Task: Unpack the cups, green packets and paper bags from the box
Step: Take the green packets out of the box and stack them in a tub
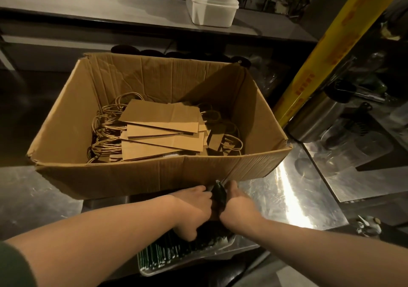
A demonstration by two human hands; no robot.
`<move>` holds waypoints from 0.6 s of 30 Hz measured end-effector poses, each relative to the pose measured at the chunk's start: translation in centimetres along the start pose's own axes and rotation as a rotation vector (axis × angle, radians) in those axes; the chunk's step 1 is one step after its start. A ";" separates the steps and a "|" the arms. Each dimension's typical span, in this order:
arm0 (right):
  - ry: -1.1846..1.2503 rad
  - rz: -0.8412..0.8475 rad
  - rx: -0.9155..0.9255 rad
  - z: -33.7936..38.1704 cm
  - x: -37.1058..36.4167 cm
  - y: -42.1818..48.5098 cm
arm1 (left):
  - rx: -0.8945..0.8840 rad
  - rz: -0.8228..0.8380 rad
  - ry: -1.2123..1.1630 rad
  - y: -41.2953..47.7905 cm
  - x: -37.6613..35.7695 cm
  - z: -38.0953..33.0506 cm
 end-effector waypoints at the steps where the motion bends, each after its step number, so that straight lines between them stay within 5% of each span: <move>1: -0.058 0.026 0.002 -0.1 0.2 -0.1 | 0.003 0.002 0.016 0.1 -0.1 0.1; 9: -0.247 0.252 -0.013 0.3 2.8 -1.1 | 0.043 0.014 0.024 0.0 -0.3 0.1; 18: -0.481 0.264 -0.033 1.9 0.9 0.6 | -0.044 -0.089 -0.008 -0.7 -0.1 0.3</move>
Point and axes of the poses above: each hand's wrist, its own y-axis towards the middle knuckle, its own x-axis out of the back of the hand, z = x × y, the point moved 3 cm from there along y, towards the middle knuckle, and after that the axes turned 10 degrees about z, right-handed, at the moved point
